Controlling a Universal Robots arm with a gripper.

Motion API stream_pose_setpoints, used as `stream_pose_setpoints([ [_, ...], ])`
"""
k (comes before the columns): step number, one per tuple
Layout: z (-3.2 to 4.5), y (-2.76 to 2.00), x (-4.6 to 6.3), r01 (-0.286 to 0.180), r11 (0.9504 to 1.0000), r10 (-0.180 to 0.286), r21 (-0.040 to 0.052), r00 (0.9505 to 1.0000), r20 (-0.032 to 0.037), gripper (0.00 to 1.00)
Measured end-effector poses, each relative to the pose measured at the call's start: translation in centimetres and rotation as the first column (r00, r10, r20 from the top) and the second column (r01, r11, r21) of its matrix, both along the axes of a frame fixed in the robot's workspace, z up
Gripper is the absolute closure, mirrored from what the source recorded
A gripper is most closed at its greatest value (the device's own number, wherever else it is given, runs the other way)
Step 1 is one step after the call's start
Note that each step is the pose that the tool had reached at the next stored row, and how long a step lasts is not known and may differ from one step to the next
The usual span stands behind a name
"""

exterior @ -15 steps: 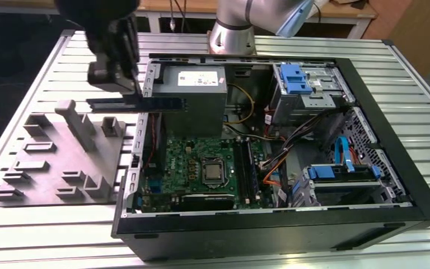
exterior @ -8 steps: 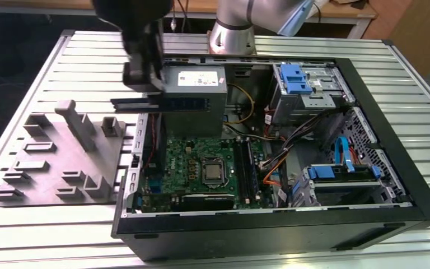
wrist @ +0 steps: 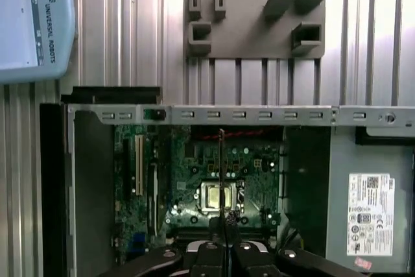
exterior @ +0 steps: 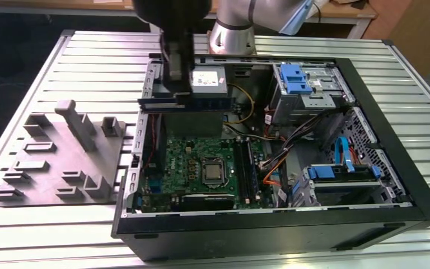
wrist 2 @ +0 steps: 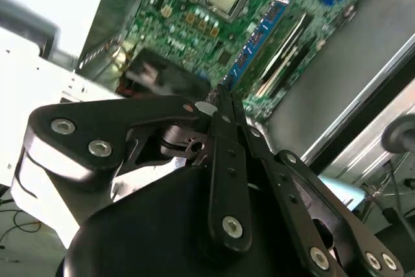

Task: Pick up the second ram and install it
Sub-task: 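Pick up the second ram and move it above second insertion slot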

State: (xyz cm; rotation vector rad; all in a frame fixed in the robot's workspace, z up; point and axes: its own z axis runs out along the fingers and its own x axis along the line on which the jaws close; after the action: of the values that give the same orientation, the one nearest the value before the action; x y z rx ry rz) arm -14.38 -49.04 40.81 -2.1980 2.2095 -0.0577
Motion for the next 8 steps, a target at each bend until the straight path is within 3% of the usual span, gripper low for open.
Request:
stream_pose_setpoints([
  [8, -0.04, 0.0, 1.8, 0.004, 1.0, -0.004, -0.0001, 1.0, -0.0001, 0.89],
])
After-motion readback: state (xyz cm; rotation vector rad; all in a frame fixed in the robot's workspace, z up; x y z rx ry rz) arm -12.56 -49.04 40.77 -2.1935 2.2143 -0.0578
